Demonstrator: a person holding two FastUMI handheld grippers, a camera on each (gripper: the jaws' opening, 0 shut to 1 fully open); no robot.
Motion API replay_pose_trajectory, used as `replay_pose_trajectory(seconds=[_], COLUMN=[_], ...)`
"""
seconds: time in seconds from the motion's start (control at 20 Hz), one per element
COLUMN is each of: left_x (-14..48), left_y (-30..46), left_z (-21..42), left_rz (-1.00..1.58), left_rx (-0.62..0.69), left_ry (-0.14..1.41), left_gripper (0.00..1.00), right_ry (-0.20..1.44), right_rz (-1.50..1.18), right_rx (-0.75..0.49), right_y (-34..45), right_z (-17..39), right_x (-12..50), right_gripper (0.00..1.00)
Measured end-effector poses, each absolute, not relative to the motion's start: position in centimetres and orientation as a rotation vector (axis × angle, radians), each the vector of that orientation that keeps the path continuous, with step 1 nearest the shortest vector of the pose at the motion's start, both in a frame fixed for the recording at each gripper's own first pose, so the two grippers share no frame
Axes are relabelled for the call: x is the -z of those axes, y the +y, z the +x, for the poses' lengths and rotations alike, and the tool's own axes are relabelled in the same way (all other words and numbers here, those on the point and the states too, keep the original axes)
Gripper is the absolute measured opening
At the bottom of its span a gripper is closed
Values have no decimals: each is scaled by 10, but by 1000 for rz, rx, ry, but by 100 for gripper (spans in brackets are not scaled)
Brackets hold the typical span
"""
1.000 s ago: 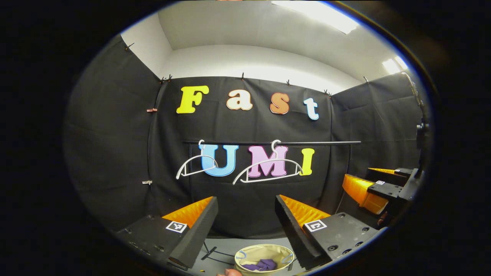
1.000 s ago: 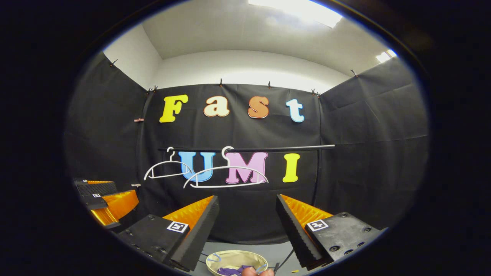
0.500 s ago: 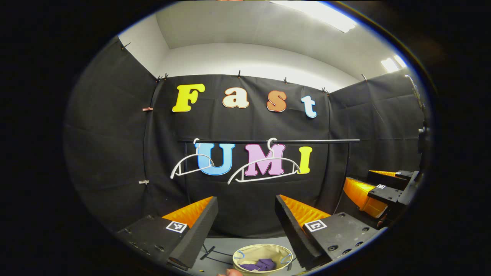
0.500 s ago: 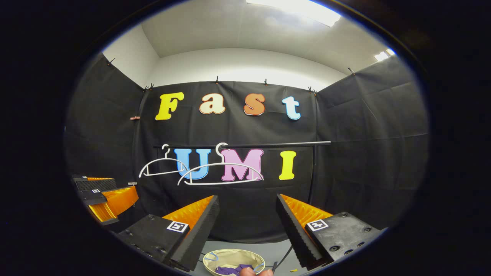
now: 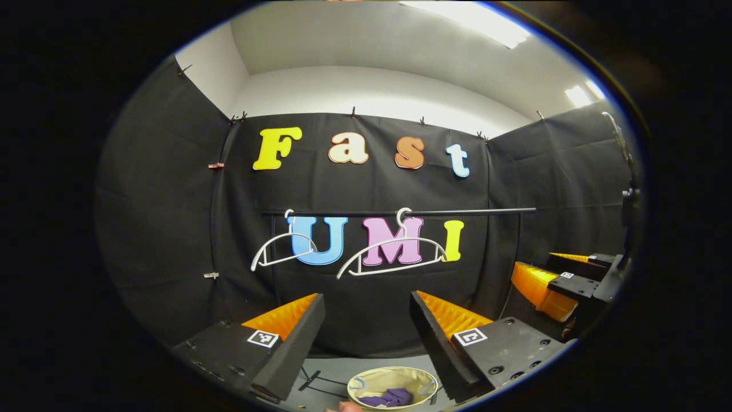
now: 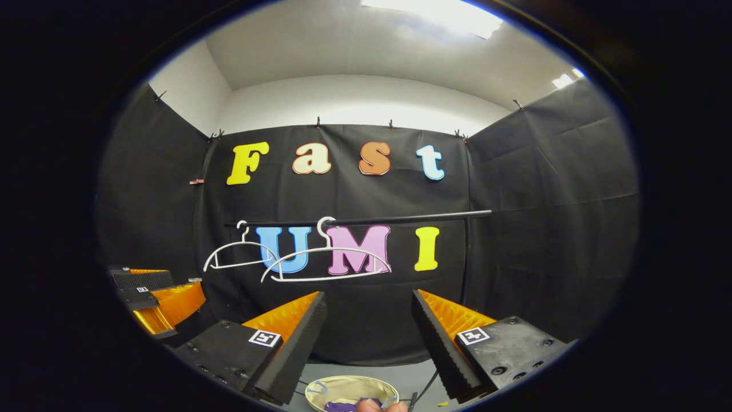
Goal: Grasp the clothes on the hanger with both hands and then place them into the laundry hamper below.
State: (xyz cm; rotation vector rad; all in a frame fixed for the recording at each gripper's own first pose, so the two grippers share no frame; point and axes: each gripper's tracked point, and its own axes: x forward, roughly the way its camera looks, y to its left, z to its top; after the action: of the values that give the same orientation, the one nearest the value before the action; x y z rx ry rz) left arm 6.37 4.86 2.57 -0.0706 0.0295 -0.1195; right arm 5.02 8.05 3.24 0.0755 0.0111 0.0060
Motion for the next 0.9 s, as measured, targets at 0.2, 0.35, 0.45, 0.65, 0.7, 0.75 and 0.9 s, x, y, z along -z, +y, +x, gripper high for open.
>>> replay_pose_trajectory(seconds=[0.2,0.35,0.45,0.65,0.7,0.75,0.9], left_x=[-25,-27,-25,-25,-24,-25,-26], left_y=[48,47,46,48,48,48,49], left_z=[62,60,59,57,56,56,54], left_rz=[-77,-75,-71,-65,-68,-71,-73], left_rx=[118,120,124,118,119,119,123], left_ry=[33,26,27,30,29,27,23], left_gripper=[95,95,95,95,95,95,95], right_ry=[11,11,10,4,3,0,-13], right_rz=[74,68,64,61,60,60,53], right_rx=[-10,-12,-10,-7,-4,-4,0], right_y=[83,84,83,82,82,82,82], right_z=[50,47,45,42,41,40,39], right_x=[-32,-30,-31,-33,-34,-34,-39], right_gripper=[96,96,96,96,92,93,96])
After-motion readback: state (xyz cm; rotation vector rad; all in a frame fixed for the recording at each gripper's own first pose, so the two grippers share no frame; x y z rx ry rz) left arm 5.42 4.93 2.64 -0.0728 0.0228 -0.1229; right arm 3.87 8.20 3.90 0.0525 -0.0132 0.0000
